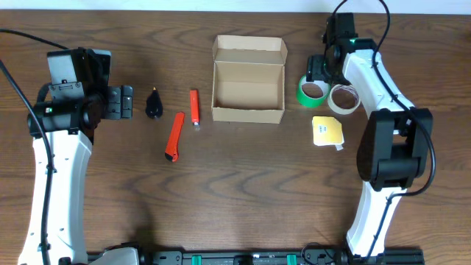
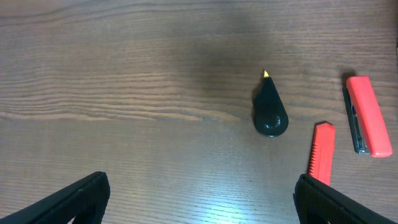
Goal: Pack container
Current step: 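Raise both arms and move the right gripper down onto the green tape roll, then carry the green tape with the right gripper into the box and release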
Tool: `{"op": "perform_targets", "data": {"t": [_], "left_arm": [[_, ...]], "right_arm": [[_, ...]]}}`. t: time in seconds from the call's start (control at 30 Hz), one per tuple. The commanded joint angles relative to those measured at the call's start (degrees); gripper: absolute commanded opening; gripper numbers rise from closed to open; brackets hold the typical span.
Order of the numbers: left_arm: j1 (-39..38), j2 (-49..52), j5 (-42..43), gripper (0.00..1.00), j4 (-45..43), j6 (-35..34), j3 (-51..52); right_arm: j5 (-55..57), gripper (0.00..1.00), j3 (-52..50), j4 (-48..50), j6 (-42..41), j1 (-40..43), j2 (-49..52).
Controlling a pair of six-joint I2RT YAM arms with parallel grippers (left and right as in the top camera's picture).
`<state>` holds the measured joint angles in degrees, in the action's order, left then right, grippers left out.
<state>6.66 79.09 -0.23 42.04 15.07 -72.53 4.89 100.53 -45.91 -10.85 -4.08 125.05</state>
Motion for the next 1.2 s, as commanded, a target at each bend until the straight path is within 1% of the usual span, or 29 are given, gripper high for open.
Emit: {"op": "perform_targets", "data": {"t": [0.0,0.17,0.23,0.3,0.33,0.47,0.57,0.7,0.87,1.03,1.17], "left_arm": [[0.2,0.2,-0.4,0.95,0.2,0.4,-1.2],[0.2,0.2,-0.4,0.95,0.2,0.4,-1.2],[0.2,0.2,-0.4,0.95,0.2,0.4,-1.2],[0.2,0.2,-0.4,0.95,0.2,0.4,-1.2],[0.2,0.2,-0.4,0.95,0.2,0.4,-1.2],[0.2,0.2,-0.4,0.95,0.2,0.4,-1.2],[0.2,0.2,-0.4,0.95,0.2,0.4,-1.2],[0.2,0.2,-0.4,0.95,0.2,0.4,-1.2],[0.2,0.2,-0.4,0.95,0.2,0.4,-1.2],[0.2,0.2,-0.4,0.95,0.2,0.4,-1.2],[0.2,0.2,-0.4,0.95,0.2,0.4,-1.2]], "right_arm": [[0.9,0.70,1.2,0.3,0.4,0.1,2.4],[1.1,0.69,1.2,1.1,0.4,0.2,4.5],[1.1,0.66,1.2,1.2,0.4,0.3,5.2],[1.2,0.56,1.2,1.2,0.5,0.3,5.8],[1.2,0.48,1.2,1.2,0.5,0.3,5.9],[1.4,0.20,1.2,1.4,0.5,0.3,6.1],[1.4,0.02,1.3,1.3,0.4,0.5,6.1],[0.9,0.01,2.9,-1.8,0.4,1.3,6.0],[1.0,0.01,9.8,-9.3,0.4,1.9,4.5],[0.9,0.01,17.9,-15.0,0.5,1.6,0.0],[0.9,0.01,23.5,-19.0,0.5,-0.4,-5.0]]}}
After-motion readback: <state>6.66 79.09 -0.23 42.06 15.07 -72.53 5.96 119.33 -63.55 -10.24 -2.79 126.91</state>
